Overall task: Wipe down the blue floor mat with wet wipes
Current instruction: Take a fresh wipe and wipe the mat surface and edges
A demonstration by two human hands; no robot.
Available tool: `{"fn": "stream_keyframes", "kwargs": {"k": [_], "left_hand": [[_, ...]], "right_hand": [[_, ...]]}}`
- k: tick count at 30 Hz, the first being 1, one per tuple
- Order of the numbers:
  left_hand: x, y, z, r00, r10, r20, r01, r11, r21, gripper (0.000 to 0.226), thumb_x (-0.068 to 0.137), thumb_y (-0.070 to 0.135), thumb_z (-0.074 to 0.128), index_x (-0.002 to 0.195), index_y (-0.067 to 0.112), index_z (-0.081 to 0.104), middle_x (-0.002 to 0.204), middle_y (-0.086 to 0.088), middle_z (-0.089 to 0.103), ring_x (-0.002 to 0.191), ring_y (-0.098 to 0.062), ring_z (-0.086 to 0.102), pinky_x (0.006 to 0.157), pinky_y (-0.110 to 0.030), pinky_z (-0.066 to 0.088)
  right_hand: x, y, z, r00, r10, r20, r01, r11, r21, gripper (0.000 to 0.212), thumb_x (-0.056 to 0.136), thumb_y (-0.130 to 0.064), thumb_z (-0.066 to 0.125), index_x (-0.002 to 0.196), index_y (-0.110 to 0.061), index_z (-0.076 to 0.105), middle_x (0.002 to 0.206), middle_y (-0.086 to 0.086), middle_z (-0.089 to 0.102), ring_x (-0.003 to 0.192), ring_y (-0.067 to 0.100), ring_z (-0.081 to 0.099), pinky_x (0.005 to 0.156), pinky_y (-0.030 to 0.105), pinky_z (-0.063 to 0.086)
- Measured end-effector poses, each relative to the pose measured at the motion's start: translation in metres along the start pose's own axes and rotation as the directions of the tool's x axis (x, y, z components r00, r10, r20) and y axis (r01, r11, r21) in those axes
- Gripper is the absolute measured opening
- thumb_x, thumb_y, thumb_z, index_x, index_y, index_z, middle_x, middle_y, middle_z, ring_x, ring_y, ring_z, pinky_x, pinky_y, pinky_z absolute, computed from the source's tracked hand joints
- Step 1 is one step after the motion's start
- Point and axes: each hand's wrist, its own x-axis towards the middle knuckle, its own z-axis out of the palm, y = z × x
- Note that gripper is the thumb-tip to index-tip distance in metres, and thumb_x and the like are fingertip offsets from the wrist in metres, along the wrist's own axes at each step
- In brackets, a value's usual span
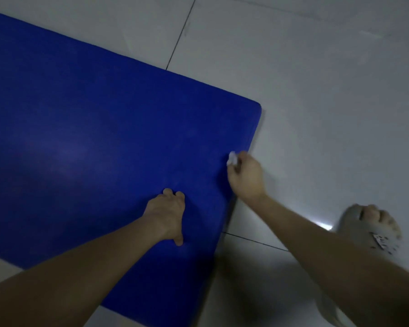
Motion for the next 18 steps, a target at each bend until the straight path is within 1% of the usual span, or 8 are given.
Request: {"fn": "stream_keyframes", "kwargs": {"k": [2, 3, 5, 7, 10, 12, 16, 18], "left_hand": [[0.000, 0.001, -0.001, 1.000, -0.005, -0.005, 0.005, 1.000, 0.000, 0.102, 0.059, 0.051, 0.094, 0.136, 0.018, 0.037, 0.127, -0.005, 0.041, 0.096, -0.015, 0.049, 0.077, -0.031, 0.056], [0.001, 0.001, -0.001, 1.000, -0.004, -0.008, 0.004, 1.000, -0.004, 0.102, 0.059, 0.052, 0.094, 0.136, 0.018, 0.037, 0.127, -0.005, 0.041, 0.097, -0.015, 0.049, 0.077, -0.031, 0.055], [0.002, 0.000, 0.000, 1.000, 0.000, -0.020, 0.000, 1.000, -0.010, 0.101, 0.058, 0.052, 0.094, 0.135, 0.019, 0.037, 0.126, -0.005, 0.041, 0.099, -0.016, 0.051, 0.077, -0.031, 0.056], [0.001, 0.000, 0.001, 1.000, -0.005, -0.019, 0.004, 1.000, -0.021, 0.099, 0.057, 0.052, 0.095, 0.132, 0.019, 0.039, 0.123, -0.005, 0.041, 0.098, -0.016, 0.051, 0.076, -0.030, 0.055], [0.001, -0.001, 0.002, 1.000, -0.017, -0.014, 0.016, 1.000, -0.023, 0.096, 0.058, 0.051, 0.095, 0.130, 0.019, 0.040, 0.122, -0.004, 0.042, 0.096, -0.016, 0.050, 0.078, -0.031, 0.056], [0.003, 0.000, 0.001, 1.000, -0.017, -0.013, 0.017, 1.000, -0.014, 0.095, 0.058, 0.051, 0.095, 0.129, 0.019, 0.039, 0.122, -0.005, 0.042, 0.096, -0.017, 0.051, 0.082, -0.034, 0.058], [0.004, 0.000, -0.001, 1.000, -0.016, -0.011, 0.016, 1.000, -0.018, 0.094, 0.057, 0.050, 0.096, 0.127, 0.018, 0.041, 0.120, -0.005, 0.042, 0.094, -0.017, 0.050, 0.081, -0.034, 0.057], [0.004, -0.001, -0.001, 1.000, -0.004, -0.013, 0.004, 1.000, -0.019, 0.096, 0.056, 0.050, 0.096, 0.128, 0.019, 0.041, 0.120, -0.005, 0.042, 0.095, -0.017, 0.051, 0.079, -0.032, 0.056]], "right_hand": [[-0.019, 0.004, -0.002, 0.994, -0.069, 0.081, 0.069, 0.998, 0.015, 0.017, 0.095, -0.012, 0.057, 0.080, -0.014, 0.051, 0.095, 0.008, 0.071, 0.083, 0.021, 0.067, 0.072, 0.023, 0.045], [-0.010, 0.009, -0.003, 0.994, -0.086, 0.068, 0.086, 0.996, -0.001, 0.013, 0.095, -0.010, 0.058, 0.083, -0.013, 0.053, 0.100, 0.010, 0.071, 0.087, 0.024, 0.068, 0.073, 0.022, 0.045], [0.036, 0.013, -0.005, 0.999, -0.032, -0.039, 0.030, 0.999, -0.031, 0.007, 0.096, -0.010, 0.055, 0.092, -0.008, 0.060, 0.104, 0.014, 0.071, 0.093, 0.032, 0.068, 0.078, 0.030, 0.049], [0.093, 0.016, -0.009, 0.991, 0.067, -0.118, -0.075, 0.995, -0.060, 0.014, 0.097, -0.011, 0.049, 0.101, -0.005, 0.062, 0.109, 0.015, 0.068, 0.100, 0.034, 0.065, 0.085, 0.035, 0.049], [0.163, 0.024, -0.024, 0.988, 0.136, -0.074, -0.149, 0.967, -0.208, 0.022, 0.095, -0.010, 0.046, 0.113, -0.008, 0.059, 0.118, 0.010, 0.062, 0.104, 0.028, 0.061, 0.089, 0.035, 0.047], [0.190, 0.026, -0.033, 0.986, 0.161, -0.039, -0.166, 0.954, -0.248, 0.021, 0.093, -0.008, 0.045, 0.111, -0.011, 0.056, 0.121, 0.009, 0.060, 0.104, 0.028, 0.060, 0.090, 0.036, 0.048], [0.179, 0.019, -0.025, 0.976, 0.210, -0.052, -0.216, 0.944, -0.249, 0.019, 0.097, -0.006, 0.046, 0.115, -0.009, 0.052, 0.127, 0.013, 0.060, 0.103, 0.024, 0.057, 0.087, 0.029, 0.042], [0.141, 0.016, -0.015, 0.984, 0.167, -0.062, -0.176, 0.963, -0.206, 0.018, 0.103, -0.013, 0.044, 0.115, -0.004, 0.054, 0.122, 0.016, 0.063, 0.103, 0.028, 0.061, 0.084, 0.029, 0.041]]}}
